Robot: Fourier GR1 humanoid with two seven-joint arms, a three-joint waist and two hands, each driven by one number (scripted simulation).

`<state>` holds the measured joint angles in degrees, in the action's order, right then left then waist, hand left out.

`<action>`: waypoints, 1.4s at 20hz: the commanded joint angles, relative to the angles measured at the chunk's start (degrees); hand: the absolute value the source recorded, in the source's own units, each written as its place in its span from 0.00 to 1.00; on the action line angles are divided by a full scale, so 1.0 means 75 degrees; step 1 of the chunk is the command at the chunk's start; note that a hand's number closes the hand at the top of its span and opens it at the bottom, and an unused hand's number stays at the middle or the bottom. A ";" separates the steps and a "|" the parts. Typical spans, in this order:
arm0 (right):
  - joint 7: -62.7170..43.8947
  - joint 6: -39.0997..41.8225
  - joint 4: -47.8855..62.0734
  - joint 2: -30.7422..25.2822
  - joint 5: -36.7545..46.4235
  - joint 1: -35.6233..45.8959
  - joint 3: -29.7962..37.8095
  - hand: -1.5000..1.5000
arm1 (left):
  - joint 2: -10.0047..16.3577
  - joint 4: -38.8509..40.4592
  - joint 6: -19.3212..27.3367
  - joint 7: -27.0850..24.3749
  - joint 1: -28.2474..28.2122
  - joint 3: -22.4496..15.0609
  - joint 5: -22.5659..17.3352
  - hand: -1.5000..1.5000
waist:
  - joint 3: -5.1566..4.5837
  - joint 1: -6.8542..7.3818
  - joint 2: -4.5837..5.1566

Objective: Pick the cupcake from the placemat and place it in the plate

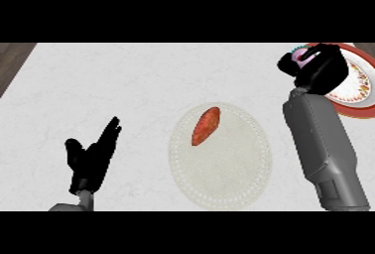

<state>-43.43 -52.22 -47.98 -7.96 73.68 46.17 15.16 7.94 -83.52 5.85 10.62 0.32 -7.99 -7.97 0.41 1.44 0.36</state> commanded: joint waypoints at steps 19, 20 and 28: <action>0.3447 -0.0043 0.3673 -0.3109 -0.3782 0.0247 0.2231 1.00 | -0.0117 0.0185 -0.0191 0.0387 0.0230 -0.0108 0.0070 0.50 | -0.0011 0.0281 0.0204; 0.3514 0.0403 0.3959 -0.3372 -0.3631 0.0009 0.2122 0.00 | -0.0035 0.0170 -0.0217 0.0362 0.0289 0.0034 -0.0002 0.50 | -0.0010 0.0281 0.0234; 0.5488 0.1457 0.4055 -0.3317 -0.4819 -0.0109 0.2890 0.00 | -0.0133 0.0247 -0.0279 0.0205 0.0225 -0.0059 0.0045 0.50 | 0.0033 0.0319 0.0255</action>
<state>-9.28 -43.14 -17.69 -33.44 41.57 46.79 33.88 7.11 -83.43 4.49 11.38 2.31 -8.20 -7.21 0.78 3.95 1.86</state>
